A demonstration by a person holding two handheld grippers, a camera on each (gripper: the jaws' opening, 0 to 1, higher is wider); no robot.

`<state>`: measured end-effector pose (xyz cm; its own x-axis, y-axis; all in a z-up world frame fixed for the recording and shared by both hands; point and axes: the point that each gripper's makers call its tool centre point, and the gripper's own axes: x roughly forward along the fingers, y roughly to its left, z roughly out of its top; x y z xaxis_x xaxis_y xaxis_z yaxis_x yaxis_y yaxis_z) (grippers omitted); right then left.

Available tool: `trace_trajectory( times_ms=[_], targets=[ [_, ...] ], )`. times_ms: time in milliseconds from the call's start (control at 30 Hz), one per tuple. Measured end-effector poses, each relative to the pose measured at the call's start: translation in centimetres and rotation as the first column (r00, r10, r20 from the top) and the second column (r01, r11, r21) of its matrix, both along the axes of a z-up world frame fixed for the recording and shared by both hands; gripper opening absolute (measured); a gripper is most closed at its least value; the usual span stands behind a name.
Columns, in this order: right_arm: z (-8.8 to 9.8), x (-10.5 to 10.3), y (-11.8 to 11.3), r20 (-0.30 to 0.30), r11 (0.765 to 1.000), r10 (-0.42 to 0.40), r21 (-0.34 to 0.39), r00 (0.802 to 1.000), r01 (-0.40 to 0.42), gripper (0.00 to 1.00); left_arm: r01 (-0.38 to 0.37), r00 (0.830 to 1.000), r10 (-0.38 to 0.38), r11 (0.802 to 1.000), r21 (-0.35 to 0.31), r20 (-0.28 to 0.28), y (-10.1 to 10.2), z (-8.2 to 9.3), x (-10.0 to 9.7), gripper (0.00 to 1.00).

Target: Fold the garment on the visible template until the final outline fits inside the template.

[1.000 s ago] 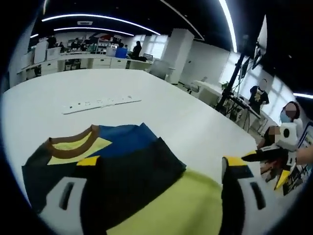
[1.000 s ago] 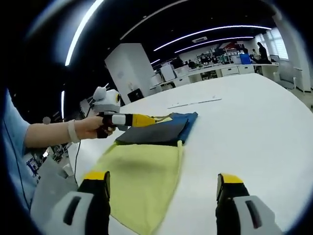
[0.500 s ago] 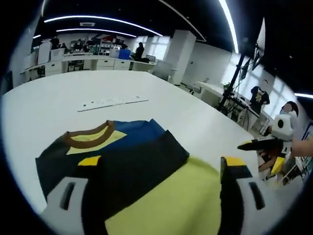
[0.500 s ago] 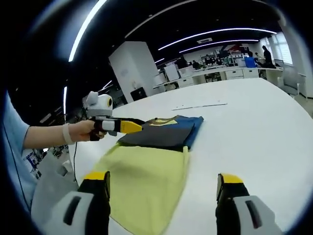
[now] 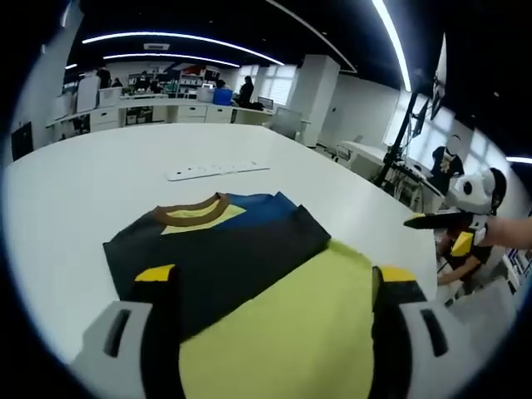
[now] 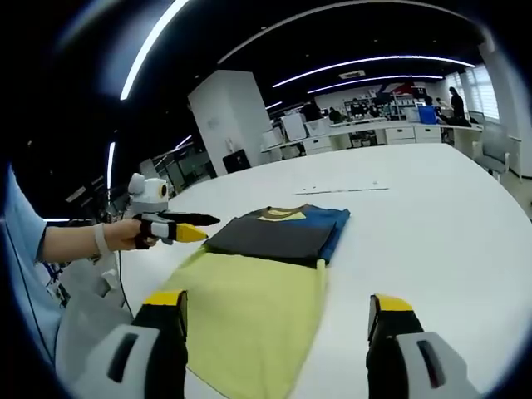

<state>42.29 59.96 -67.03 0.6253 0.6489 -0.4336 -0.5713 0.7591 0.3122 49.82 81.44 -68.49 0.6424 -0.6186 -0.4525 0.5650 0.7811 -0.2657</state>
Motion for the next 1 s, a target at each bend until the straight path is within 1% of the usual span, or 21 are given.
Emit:
trace_trajectory(
  times_ms=[100, 167, 267, 567, 833, 1000],
  targets=[
    [0.2, -0.5, 0.0, 0.002, 1.0, -0.004, -0.014, 1.0, 0.004, 0.91, -0.006, 1.0, 0.006, 1.0, 0.003, -0.002, 1.2, 0.0, -1.1, 0.93],
    [0.2, -0.7, 0.0, 0.004, 1.0, -0.003, -0.02, 1.0, 0.003, 0.91, -0.013, 1.0, 0.013, 1.0, 0.022, 0.003, 2.2, -0.1, -2.0, 0.93],
    [0.5, -1.3, 0.1, 0.009, 0.999, -0.005, -0.033, 1.0, 0.005, 0.91, -0.017, 1.0, 0.017, 1.0, 0.018, -0.002, 3.7, -0.3, -3.4, 0.92],
    [1.1, -2.0, 1.1, 0.026, 0.999, -0.008, -0.05, 1.0, 0.009, 0.91, -0.044, 0.999, 0.044, 0.999, 0.01, -0.013, 7.0, -0.8, -5.9, 0.92],
    [1.5, -2.5, 2.2, 0.037, 0.998, -0.021, -0.056, 0.999, 0.023, 0.91, -0.033, 0.999, 0.033, 0.999, 0.001, -0.02, 8.5, -1.0, -7.5, 0.91],
    [0.8, -2.8, 2.2, 0.027, 0.997, -0.027, -0.078, 0.999, 0.029, 0.9, -0.007, 1.0, 0.007, 1.0, -0.006, -0.029, 8.9, -1.1, -8.4, 0.89]
  ],
)
